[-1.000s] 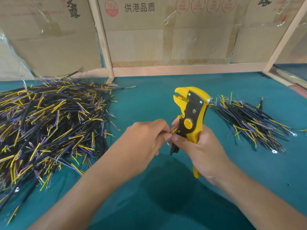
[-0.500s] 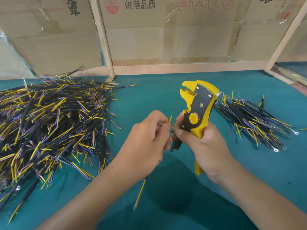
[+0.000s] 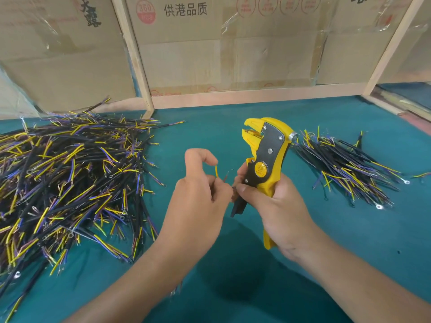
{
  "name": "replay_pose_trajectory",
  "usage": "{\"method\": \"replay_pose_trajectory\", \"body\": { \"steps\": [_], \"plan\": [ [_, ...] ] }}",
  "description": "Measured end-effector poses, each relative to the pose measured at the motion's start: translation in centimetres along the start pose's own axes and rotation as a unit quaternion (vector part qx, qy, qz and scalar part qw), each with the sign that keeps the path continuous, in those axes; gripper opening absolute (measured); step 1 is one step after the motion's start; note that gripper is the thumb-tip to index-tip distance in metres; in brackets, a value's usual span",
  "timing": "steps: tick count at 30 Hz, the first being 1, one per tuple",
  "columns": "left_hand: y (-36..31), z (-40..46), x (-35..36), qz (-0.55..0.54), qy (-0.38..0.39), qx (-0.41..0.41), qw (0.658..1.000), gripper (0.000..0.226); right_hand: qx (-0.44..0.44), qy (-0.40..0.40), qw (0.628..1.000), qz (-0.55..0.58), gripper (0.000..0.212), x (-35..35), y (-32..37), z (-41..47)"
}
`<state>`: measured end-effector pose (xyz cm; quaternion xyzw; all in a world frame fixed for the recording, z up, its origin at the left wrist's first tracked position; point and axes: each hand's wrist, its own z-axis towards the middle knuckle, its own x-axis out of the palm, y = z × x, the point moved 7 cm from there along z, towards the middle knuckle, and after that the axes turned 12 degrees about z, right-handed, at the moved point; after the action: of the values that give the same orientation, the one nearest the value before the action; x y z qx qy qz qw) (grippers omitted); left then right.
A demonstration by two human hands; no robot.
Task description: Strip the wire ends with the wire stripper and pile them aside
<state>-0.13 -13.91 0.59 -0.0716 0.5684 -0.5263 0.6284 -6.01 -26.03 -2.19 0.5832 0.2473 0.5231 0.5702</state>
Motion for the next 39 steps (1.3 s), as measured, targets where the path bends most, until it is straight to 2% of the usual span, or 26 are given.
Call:
{"method": "replay_pose_trajectory", "body": {
  "steps": [2, 4, 8, 14, 16, 22, 25, 33, 39],
  "plan": [
    [-0.4, 0.0, -0.2, 0.018, -0.003, 0.025, 1.000, 0.041, 0.000, 0.000, 1.000, 0.002, 0.019, 0.1, 0.0, 0.0],
    [-0.9, -0.1, -0.3, 0.053, -0.006, 0.051, 0.997, 0.034, 0.000, 0.000, 1.000, -0.002, 0.019, 0.1, 0.0, 0.1],
    [-1.1, -0.2, -0.9, 0.112, -0.061, 0.059, 0.990, 0.016, 0.000, -0.008, 1.000, -0.010, 0.021, 0.0, 0.0, 0.1],
    [-1.4, -0.2, -1.2, 0.163, -0.094, 0.065, 0.980, 0.004, -0.006, -0.009, 0.999, -0.036, 0.021, -0.1, 0.2, 0.1],
    [-1.8, -0.2, -1.4, 0.170, -0.096, 0.077, 0.978, 0.009, -0.009, -0.008, 0.999, -0.036, 0.014, -0.2, 0.3, 0.1],
    [-2.0, 0.5, -1.7, 0.137, 0.010, 0.144, 0.980, 0.007, -0.026, -0.031, 0.999, -0.027, 0.015, -0.8, 1.1, 0.3],
    [-1.8, 0.9, -2.1, 0.121, 0.031, 0.159, 0.979, 0.011, -0.045, -0.020, 0.997, -0.052, 0.013, -0.8, 1.7, 0.2],
    [0.1, 1.5, -1.7, -0.053, 0.055, 0.089, 0.993, 0.010, -0.029, 0.002, 0.994, -0.106, 0.012, -0.3, 1.7, 1.1],
    [0.7, 1.6, -1.3, -0.096, 0.075, 0.075, 0.990, 0.004, -0.037, 0.025, 0.995, -0.089, 0.010, -0.1, 1.5, 1.4]
  ]
}}
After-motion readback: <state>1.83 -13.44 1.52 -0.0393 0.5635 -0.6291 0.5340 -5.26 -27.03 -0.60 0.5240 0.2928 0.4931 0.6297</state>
